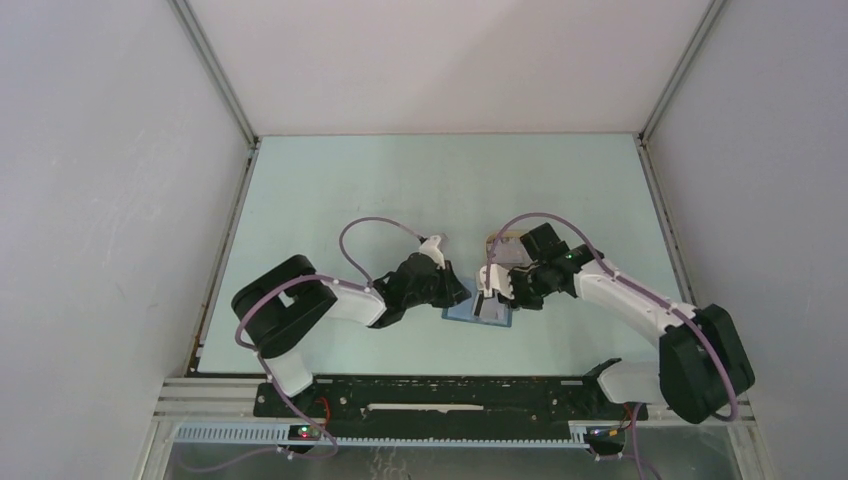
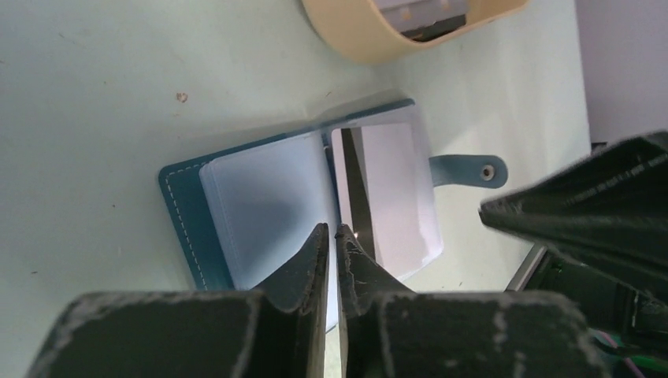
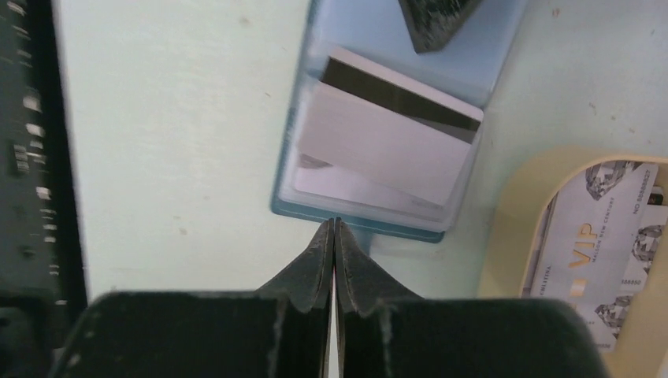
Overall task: Put the credit cards into the card holder
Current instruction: Insert the credit card into the card holder, then pick up the credit card from the storage box.
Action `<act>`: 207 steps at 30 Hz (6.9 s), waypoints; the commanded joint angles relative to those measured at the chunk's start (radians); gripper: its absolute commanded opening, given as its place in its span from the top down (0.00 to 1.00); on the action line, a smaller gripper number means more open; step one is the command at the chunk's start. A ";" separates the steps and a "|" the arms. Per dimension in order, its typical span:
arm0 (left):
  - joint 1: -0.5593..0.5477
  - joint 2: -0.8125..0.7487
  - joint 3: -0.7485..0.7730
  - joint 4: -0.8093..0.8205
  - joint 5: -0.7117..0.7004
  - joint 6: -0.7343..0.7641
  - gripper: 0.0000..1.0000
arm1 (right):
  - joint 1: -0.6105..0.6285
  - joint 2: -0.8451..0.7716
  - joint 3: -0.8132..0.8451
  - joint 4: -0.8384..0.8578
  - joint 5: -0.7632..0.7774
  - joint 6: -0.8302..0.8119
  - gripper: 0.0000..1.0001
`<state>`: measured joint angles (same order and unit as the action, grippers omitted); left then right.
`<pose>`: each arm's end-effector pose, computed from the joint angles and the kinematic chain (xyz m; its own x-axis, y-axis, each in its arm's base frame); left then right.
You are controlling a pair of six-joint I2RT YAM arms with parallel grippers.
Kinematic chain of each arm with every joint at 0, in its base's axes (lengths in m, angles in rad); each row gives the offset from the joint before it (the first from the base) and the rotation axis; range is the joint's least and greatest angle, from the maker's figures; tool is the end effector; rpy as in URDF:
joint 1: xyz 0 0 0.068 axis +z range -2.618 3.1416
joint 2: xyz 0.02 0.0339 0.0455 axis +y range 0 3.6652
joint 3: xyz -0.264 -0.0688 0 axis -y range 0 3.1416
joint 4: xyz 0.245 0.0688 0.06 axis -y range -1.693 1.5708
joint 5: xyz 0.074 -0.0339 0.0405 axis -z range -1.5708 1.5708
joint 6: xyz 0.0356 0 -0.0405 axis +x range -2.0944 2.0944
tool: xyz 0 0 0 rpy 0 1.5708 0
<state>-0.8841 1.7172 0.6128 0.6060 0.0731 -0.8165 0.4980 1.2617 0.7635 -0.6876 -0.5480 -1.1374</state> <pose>0.1999 -0.2479 0.1305 -0.7992 -0.1715 -0.5760 0.3351 0.6684 -0.6640 0.1869 0.1227 0.2039 0.1841 -0.7817 -0.5959 -0.9824 -0.1261 -0.1381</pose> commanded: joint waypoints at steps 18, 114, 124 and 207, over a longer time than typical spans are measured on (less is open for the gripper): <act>-0.020 0.079 0.117 -0.160 0.154 0.056 0.90 | 0.091 0.221 0.019 0.077 0.222 -0.060 0.94; 0.218 0.214 0.648 -0.448 0.386 0.406 0.36 | -0.501 0.617 0.457 0.187 0.003 1.250 0.18; 0.208 0.261 0.701 -0.497 0.404 0.410 0.41 | -0.501 0.649 0.476 0.163 -0.078 1.249 0.23; 0.194 0.308 0.766 -0.570 0.433 0.431 0.47 | -0.460 0.686 0.539 0.058 -0.226 1.177 0.45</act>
<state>-0.6807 2.0117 1.3056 0.0353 0.4767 -0.3996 0.0578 1.9736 1.2766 -0.6151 -0.7937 0.0605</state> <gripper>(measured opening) 0.531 0.553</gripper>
